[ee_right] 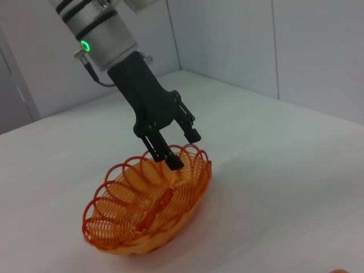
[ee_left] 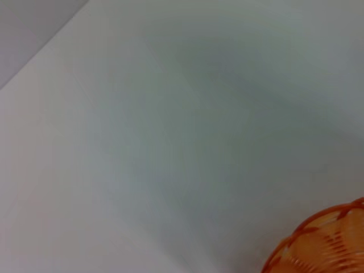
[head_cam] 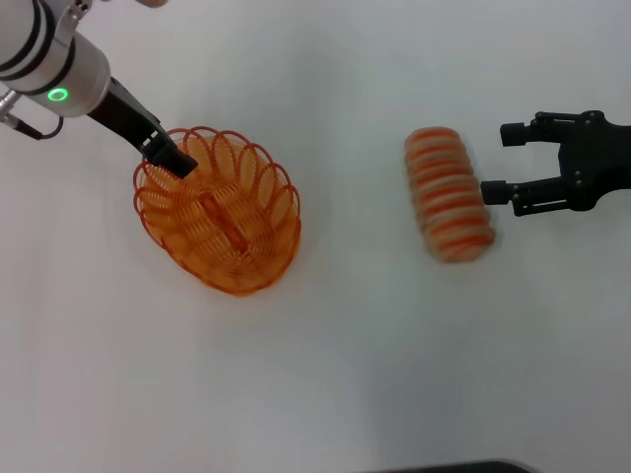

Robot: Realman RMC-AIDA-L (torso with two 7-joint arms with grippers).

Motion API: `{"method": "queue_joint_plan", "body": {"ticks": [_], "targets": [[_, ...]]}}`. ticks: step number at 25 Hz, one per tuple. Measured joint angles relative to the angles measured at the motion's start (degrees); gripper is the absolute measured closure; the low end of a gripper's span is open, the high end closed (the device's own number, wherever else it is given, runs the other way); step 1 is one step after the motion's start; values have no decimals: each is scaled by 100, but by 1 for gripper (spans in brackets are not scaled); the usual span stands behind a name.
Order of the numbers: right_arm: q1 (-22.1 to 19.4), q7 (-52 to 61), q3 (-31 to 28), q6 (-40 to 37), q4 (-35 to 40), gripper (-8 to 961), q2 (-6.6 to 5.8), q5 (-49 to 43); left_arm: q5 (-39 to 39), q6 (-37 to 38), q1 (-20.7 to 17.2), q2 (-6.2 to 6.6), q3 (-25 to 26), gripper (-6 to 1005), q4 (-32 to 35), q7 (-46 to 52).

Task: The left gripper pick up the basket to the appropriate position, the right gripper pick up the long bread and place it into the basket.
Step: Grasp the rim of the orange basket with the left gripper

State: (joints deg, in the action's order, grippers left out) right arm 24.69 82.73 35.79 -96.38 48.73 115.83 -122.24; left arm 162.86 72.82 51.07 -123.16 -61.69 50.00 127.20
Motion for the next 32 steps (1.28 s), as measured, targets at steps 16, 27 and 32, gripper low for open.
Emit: {"method": "queue_joint_plan", "body": {"ticks": [16,27,32], "targets": [[10,28,-20,-3,-2,9,0,-1,71,-181,2,-50,-112,401,-53,33],[27,32,-20,5,23,8,0,8,70,-180,6,-27,-141,817,-34,163],[40,32,-40,21,23,8,0,13,65,-148,49,8,-61,870,-10,249]]}}
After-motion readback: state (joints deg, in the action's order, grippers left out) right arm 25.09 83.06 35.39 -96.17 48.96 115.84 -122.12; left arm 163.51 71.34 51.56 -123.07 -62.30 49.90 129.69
